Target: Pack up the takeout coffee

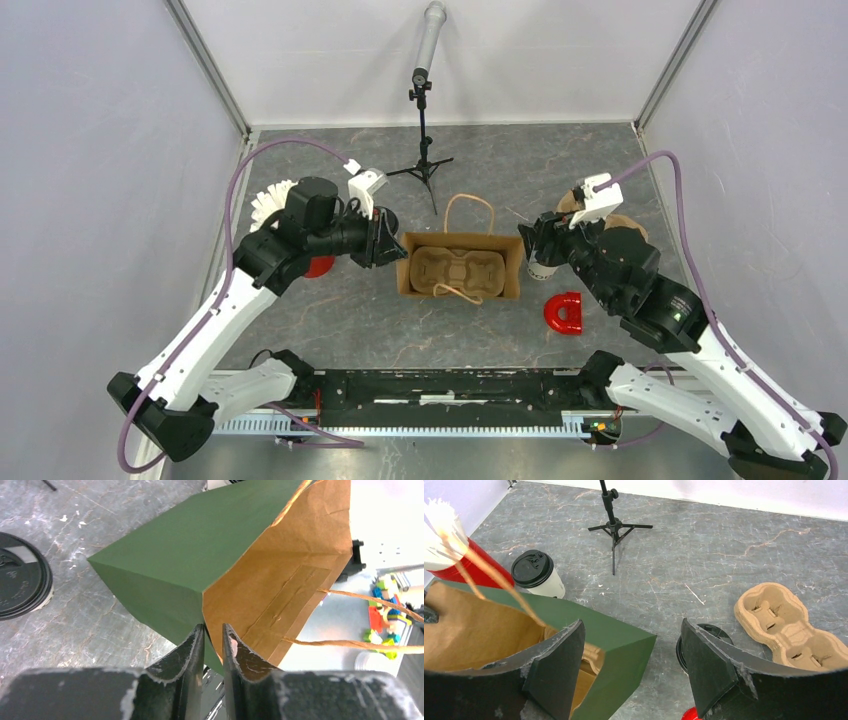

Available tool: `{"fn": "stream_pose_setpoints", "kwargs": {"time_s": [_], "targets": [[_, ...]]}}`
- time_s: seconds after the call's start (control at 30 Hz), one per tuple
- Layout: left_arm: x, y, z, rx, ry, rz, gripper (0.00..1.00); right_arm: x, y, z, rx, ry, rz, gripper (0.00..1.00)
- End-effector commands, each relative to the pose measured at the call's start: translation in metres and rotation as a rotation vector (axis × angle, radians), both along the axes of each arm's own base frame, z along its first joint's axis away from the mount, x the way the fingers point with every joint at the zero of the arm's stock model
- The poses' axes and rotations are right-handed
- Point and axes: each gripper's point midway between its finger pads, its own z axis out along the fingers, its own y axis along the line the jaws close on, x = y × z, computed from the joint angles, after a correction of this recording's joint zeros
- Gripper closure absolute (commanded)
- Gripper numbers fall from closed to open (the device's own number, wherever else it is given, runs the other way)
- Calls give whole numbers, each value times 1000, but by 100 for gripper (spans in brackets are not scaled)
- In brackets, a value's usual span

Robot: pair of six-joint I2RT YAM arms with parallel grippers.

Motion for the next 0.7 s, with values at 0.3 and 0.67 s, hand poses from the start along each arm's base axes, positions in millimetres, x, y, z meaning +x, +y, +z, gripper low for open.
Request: {"fn": "stream_pose_setpoints", "kwargs": {"time_s": [0.3,0.67], "targets": [[29,11,38,-19,100,290,37,5,-6,46,19,-26,-47,23],[75,62,44,183,44,655,3,8,12,29,23,118,-39,24]]}}
